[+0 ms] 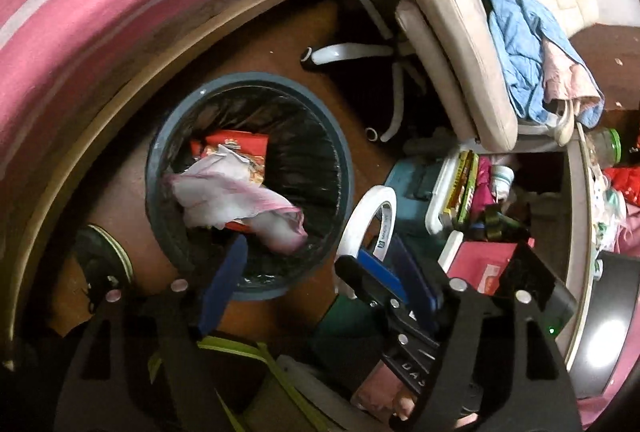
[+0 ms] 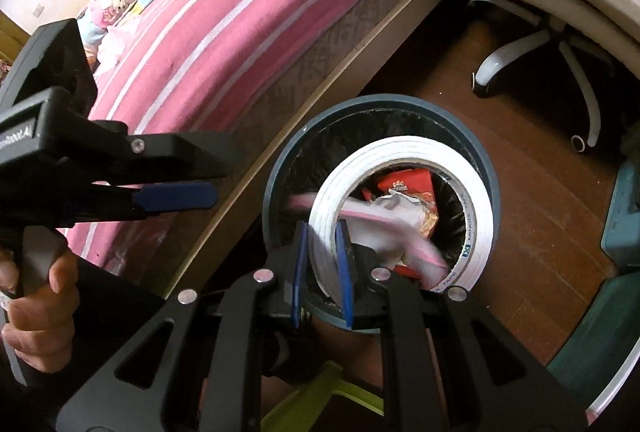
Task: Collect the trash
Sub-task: 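Open both tools to drop cloth and tape roll into the bin, then move both tools back toward the clear bag and tissue on the bed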
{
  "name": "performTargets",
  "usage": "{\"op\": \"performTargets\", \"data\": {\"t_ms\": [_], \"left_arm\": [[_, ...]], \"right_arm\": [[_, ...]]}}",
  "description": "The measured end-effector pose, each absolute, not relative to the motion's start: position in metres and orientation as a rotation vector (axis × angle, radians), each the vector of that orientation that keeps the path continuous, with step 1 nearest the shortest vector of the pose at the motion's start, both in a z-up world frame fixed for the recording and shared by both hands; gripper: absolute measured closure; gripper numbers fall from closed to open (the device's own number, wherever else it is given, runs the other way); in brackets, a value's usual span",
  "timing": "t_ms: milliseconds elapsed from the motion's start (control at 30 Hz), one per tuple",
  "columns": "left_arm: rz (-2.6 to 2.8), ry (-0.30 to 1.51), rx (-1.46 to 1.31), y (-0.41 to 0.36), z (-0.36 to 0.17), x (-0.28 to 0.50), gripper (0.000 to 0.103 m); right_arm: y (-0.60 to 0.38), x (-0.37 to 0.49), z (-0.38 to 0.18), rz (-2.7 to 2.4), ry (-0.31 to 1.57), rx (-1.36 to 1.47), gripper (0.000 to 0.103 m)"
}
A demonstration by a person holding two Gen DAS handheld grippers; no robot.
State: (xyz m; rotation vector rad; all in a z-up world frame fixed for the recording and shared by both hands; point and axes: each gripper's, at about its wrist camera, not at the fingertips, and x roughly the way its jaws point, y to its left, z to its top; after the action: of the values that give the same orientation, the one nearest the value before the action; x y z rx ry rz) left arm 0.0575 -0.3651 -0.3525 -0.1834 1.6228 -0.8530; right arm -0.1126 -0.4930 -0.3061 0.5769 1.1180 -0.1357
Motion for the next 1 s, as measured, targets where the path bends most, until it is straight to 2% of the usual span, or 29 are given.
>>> {"op": "performTargets", "data": {"t_ms": [100,167,200,233,267,333,367,667,1000], "left_arm": [[-0.828,1.609,-0.212,-0.359,-0.35,0.062,0.03],[-0.814,1.603,-0.237,-0.355,-0.349,0.065,0.03],[-0.803,1.598,-0.257,-0.351,-0.348,0.068,0.03],[-0.798,1.594,-0.267,-0.349,-0.347,0.068,0.03],[-0.79,1.589,-0.28,-0.346,-0.347,0.069,0.03],[-0.782,1.581,-0.291,-0.343,-0.345,0.07,0.03],[-0.778,1.578,-0.294,-0.342,-0.344,0.07,0.03],[-0.766,1.536,-0.32,-0.331,-0.331,0.069,0.03],[-0.774,1.364,-0.464,-0.287,-0.283,0.069,0.023]], "right_arm": [[-0.49,-0.108,-0.31,-0.131,1.126,0.573,0.088],[-0.491,-0.104,-0.313,-0.141,1.136,0.563,0.083],[-0.491,-0.104,-0.314,-0.148,1.138,0.562,0.075],[-0.492,-0.104,-0.314,-0.16,1.136,0.566,0.053],[-0.494,-0.106,-0.312,-0.174,1.124,0.575,0.044],[-0.495,-0.106,-0.311,-0.187,1.121,0.575,0.042],[-0.497,-0.107,-0.31,-0.194,1.124,0.568,0.036],[-0.5,-0.113,-0.284,-0.236,1.085,0.551,0.019],[-0.477,-0.097,-0.221,-0.163,0.971,0.481,0.015]]}}
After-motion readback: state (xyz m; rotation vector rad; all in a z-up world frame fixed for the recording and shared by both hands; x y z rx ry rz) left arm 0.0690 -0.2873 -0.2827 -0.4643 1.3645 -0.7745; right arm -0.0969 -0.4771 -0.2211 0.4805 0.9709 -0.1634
